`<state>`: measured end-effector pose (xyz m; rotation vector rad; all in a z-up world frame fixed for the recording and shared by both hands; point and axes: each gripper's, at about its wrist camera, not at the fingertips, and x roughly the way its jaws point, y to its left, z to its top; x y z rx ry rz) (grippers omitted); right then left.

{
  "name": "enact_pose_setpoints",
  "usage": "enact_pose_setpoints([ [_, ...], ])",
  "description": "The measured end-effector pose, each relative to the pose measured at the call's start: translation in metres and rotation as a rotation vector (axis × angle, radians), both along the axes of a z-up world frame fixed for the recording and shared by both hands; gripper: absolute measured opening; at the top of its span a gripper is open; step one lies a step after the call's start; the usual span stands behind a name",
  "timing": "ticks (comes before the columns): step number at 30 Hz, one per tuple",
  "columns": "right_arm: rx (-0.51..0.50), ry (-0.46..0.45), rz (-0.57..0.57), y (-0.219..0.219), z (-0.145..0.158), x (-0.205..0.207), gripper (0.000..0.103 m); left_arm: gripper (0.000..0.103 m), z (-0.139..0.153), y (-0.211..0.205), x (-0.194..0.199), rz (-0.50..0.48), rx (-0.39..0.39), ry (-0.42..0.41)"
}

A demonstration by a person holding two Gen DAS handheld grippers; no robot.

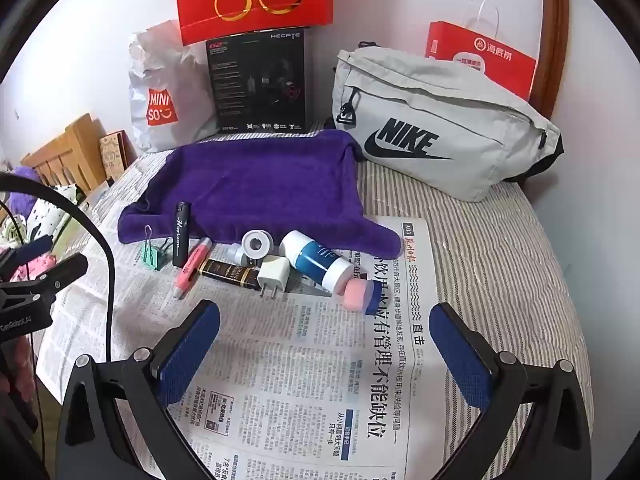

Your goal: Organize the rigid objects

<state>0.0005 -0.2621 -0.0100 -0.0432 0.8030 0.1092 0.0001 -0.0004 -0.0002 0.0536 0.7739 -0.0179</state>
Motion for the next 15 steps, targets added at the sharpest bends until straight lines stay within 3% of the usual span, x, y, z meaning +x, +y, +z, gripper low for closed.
enact_pose_setpoints([
  [5, -0.007, 0.001, -0.001, -0.001, 0.0, 0.0, 0.103, 0.103, -0.003, -0.022, -0.011, 0.008, 0.029, -0.025],
  [7, 0.008, -0.01, 0.001, -0.002, 0.0, -0.003, 0.103, 0.103, -0.003, -0.015, -0.011, 0.012, -0.03, -0.012],
  [12, 0.005, 0.0, 0.003, 0.0, 0.0, -0.002, 0.103, 0.103, 0.003, 0.008, -0.003, 0.001, -0.091, 0.025],
  [15, 0.006, -0.002, 0.0, 0.001, 0.001, -0.002, 0.103, 0.103, 0.004, 0.007, -0.004, 0.0, -0.086, 0.02],
])
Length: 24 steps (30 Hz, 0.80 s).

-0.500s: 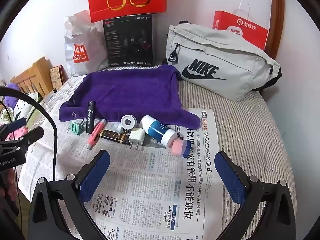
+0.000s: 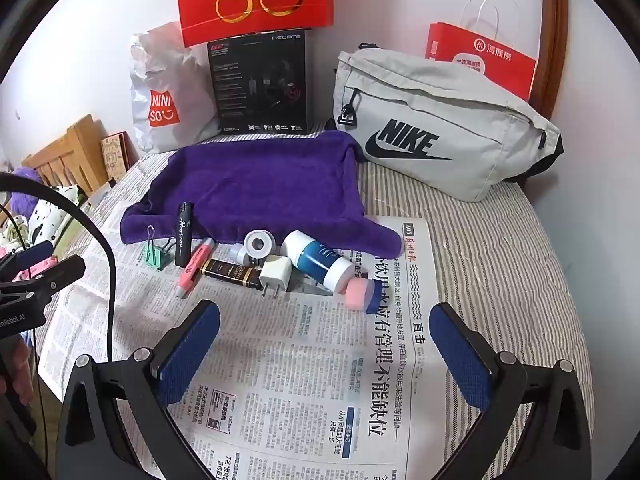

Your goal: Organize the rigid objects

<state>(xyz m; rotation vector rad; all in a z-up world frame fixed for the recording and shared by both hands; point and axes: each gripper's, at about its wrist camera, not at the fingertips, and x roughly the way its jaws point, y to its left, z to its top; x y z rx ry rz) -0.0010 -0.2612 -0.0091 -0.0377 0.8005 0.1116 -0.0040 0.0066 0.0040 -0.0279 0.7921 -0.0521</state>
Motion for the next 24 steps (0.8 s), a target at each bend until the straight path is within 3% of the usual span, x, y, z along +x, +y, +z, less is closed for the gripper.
enact_pose_setpoints([
  [24, -0.001, -0.002, 0.009, 0.0022, 0.0043, -0.0047, 0.103, 0.103, 0.0011, -0.008, -0.0021, -0.02, 0.02, 0.0],
])
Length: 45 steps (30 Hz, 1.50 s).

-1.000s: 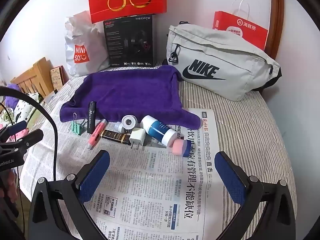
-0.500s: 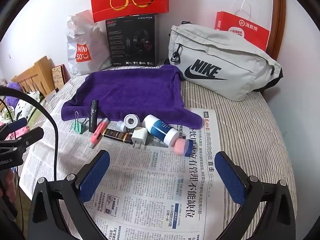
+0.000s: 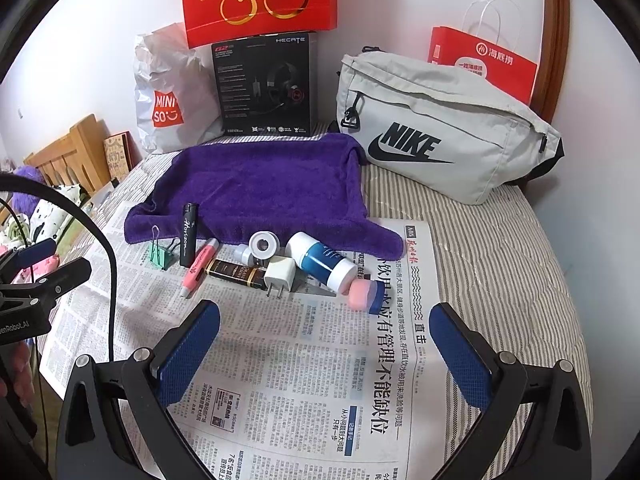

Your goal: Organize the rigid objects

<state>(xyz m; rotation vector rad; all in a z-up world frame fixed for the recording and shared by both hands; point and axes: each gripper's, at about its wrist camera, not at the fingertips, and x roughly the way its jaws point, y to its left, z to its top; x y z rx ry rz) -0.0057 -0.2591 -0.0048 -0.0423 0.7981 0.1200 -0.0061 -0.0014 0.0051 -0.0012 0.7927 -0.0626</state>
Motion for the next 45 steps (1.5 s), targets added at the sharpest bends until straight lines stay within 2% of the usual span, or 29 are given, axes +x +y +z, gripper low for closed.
enact_pose_setpoints([
  [45, -0.001, -0.007, 0.0, 0.0016, 0.0038, -0.0046, 0.103, 0.103, 0.0091, -0.0083, -0.0066, -0.013, 0.003, 0.009],
])
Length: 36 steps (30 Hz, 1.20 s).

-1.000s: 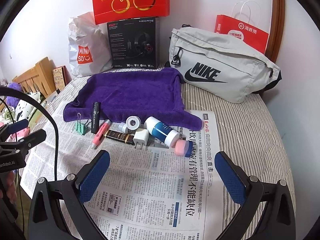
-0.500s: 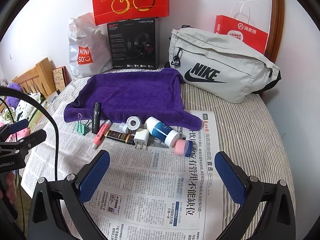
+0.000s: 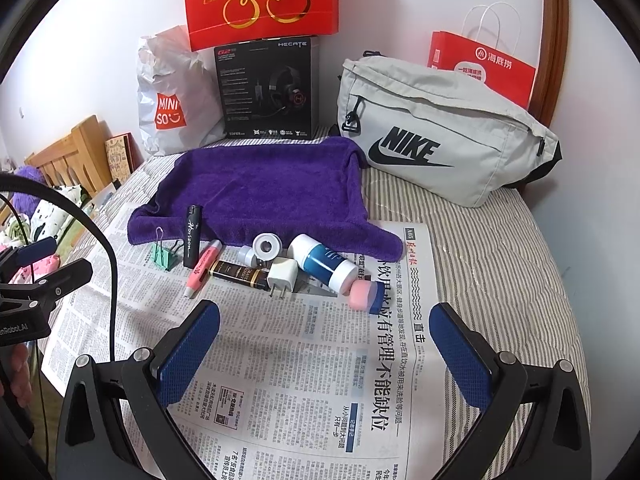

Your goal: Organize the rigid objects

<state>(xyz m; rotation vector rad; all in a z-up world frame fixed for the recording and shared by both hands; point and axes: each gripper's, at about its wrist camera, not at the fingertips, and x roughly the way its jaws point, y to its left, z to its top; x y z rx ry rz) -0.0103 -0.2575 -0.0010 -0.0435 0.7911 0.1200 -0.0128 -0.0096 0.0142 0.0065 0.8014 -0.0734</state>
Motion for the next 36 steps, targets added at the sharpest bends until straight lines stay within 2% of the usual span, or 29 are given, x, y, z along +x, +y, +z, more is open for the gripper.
enact_pose_setpoints([
  [16, 0.009, 0.014, -0.005, -0.006, -0.004, 0.01, 0.103, 0.103, -0.007, -0.001, 0.015, -0.007, 0.015, 0.034],
  [21, 0.002, 0.026, 0.003, -0.007, -0.01, 0.015, 0.103, 0.103, -0.024, 0.001, 0.024, -0.039, -0.04, 0.085],
  [27, -0.029, 0.048, -0.005, -0.009, -0.022, 0.022, 0.103, 0.103, -0.046, 0.008, 0.039, 0.007, 0.008, 0.088],
  [32, -0.028, 0.087, -0.01, -0.011, -0.036, 0.029, 0.103, 0.103, -0.065, 0.023, 0.063, 0.022, -0.039, 0.112],
  [36, -0.035, 0.113, -0.013, -0.011, -0.046, 0.034, 0.103, 0.102, -0.086, 0.029, 0.085, 0.032, -0.022, 0.135],
])
